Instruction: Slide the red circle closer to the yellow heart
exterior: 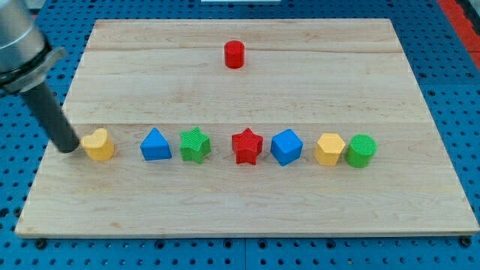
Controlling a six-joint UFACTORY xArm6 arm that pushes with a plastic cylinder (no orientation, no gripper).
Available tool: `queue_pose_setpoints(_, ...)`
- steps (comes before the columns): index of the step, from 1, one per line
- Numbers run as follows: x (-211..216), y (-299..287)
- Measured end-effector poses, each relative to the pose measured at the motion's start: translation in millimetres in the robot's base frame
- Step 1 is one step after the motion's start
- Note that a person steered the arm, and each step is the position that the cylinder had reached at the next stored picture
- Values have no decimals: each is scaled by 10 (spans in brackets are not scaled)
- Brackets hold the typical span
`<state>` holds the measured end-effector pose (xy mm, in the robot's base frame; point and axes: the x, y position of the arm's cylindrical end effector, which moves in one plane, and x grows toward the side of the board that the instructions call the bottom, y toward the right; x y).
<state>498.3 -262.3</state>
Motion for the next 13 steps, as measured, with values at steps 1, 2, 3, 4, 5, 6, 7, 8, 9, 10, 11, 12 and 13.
queue_pose_setpoints(1,33,205)
queue_pose_setpoints(2,-7,409)
queue_pose_setpoints(3,43,555)
queue_pose_setpoints(4,102,130)
queue_pose_setpoints(5,-721,-47)
queue_pose_setpoints(6,-1351,710)
queue_pose_setpoints(7,-1935,1562)
queue_pose_setpoints(8,-2486,1646)
queue_pose_setpoints(9,-2531,2362)
queue_pose_setpoints(10,-2475,3135)
queue_pose_setpoints(11,-2184,2961)
queue_pose_setpoints(12,-2082,2151)
queue_pose_setpoints(13,-2082,1338)
